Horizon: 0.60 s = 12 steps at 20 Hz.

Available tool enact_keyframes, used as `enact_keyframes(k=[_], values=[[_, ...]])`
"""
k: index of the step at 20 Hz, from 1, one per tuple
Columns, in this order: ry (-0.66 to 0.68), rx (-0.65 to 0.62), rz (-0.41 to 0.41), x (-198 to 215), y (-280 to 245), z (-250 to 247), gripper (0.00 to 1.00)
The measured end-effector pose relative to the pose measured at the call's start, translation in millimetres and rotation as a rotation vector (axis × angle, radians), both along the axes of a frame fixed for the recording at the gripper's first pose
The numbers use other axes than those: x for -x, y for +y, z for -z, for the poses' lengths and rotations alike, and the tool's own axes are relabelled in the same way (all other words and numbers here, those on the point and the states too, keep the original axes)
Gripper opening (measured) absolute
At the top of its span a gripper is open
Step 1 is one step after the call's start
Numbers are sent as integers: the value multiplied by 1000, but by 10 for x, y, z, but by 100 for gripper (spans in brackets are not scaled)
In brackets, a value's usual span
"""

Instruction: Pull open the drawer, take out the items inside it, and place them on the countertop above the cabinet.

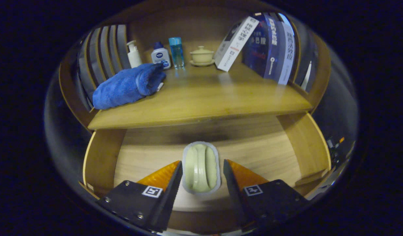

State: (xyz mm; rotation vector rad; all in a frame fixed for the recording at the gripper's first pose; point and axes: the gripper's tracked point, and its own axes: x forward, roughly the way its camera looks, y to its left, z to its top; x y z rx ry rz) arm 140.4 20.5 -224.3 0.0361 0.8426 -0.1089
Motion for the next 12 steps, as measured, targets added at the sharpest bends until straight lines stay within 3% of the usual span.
enact_keyframes(k=[3, 7, 9, 11, 12], values=[[27, -15, 25, -51, -44, 139, 73], [56, -55, 20, -44, 31, 245, 20], [82, -48, -10, 47, 34, 299, 20], [44, -46, 9, 40, -7, 260, 10], [28, -32, -3, 65, -15, 227, 10]])
